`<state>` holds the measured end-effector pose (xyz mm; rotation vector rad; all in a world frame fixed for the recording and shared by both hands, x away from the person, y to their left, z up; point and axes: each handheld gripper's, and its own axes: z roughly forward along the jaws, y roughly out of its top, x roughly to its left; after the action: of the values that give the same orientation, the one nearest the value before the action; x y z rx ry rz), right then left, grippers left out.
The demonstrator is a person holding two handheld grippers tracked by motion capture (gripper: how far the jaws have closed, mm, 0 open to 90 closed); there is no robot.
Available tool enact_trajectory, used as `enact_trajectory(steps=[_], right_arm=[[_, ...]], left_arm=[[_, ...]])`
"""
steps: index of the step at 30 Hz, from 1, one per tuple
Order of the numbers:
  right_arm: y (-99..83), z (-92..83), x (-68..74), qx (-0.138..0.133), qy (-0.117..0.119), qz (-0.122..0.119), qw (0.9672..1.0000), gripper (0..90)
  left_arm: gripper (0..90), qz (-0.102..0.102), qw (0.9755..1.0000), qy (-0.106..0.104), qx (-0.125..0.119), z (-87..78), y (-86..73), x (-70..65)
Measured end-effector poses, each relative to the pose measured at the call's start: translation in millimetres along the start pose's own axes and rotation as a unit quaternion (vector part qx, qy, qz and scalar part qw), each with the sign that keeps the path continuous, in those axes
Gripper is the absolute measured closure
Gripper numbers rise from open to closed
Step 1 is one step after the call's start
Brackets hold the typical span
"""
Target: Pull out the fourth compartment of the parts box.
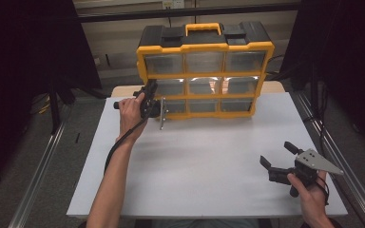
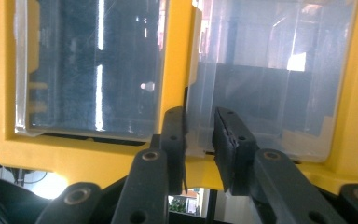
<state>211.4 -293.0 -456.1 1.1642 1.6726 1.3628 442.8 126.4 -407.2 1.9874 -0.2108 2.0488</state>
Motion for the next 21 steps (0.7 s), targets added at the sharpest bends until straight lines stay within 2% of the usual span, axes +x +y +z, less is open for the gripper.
enact_trajectory(steps=[2,4,9,15,18,19,21], right_arm=[[0.0,-0.1,0.0,0.0,0.0,0.0,1.0,0.3],[-0.1,-0.3,-0.4,-0.001,0.0,-0.003,1.0,0.3],[0.2,-1.2,-0.8,-0.001,0.001,-0.003,1.0,0.4],[0.4,-1.3,-0.4,-0.003,0.0,-0.003,1.0,0.3],[0.3,-1.7,-0.6,-0.002,0.002,-0.004,1.0,0.3],[0.2,-1.6,-0.7,-0.003,0.002,-0.004,1.0,0.3],[0.4,-2.2,-0.5,-0.003,0.002,-0.001,1.0,0.3]], left_arm=[[77.3,-0.001,1.0,0.003,0.001,0.2,0.3,0.0],[77.5,0.009,0.9999,0.008,0.003,0.1,0.5,-1.0],[78.4,0.015,0.9998,0.014,0.005,0.1,1.4,-2.1],[78.8,0.005,0.9998,0.017,0.005,-1.4,2.3,-1.3],[78.8,0.014,0.9996,0.021,0.012,-2.2,2.9,-1.5],[78.8,0.005,0.9998,0.02,0.007,-1.5,2.6,-2.0],[78.8,0.01,0.9997,0.021,0.001,-1.9,2.7,-1.4]])
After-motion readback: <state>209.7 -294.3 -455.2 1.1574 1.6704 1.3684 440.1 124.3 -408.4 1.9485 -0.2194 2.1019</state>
